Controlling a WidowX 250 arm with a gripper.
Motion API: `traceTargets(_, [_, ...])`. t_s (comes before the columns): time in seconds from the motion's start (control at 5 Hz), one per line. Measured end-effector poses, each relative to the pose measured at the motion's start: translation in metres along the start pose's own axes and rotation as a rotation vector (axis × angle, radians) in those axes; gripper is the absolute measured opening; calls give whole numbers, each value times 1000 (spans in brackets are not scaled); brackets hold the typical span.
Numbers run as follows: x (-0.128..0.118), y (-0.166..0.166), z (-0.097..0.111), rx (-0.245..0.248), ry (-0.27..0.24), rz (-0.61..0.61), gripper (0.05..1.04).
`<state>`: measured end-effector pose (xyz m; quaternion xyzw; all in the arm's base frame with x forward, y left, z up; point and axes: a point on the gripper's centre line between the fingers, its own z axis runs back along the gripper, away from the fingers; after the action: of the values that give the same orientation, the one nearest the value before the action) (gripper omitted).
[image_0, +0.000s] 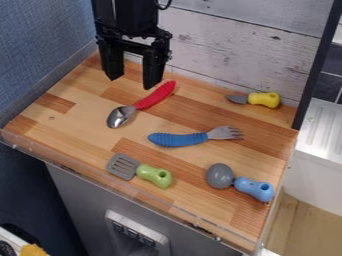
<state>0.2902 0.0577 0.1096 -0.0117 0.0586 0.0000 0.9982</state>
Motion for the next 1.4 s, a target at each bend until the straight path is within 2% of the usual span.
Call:
traceTargets(0.2, [10, -17, -2, 0, -7, 119, 996])
traceTargets(0.6, [69, -67, 6, 3, -95, 512, 999])
traceTargets(0.8, [89, -88, 7, -1, -130, 689, 995])
traceTargets(1.0, [98, -113, 6, -6, -141, 728, 995])
traceTargets(1.2, [99, -134, 3, -8, -141, 649, 998])
traceTargets(1.4, [100, -145, 2, -8, -138, 513, 998])
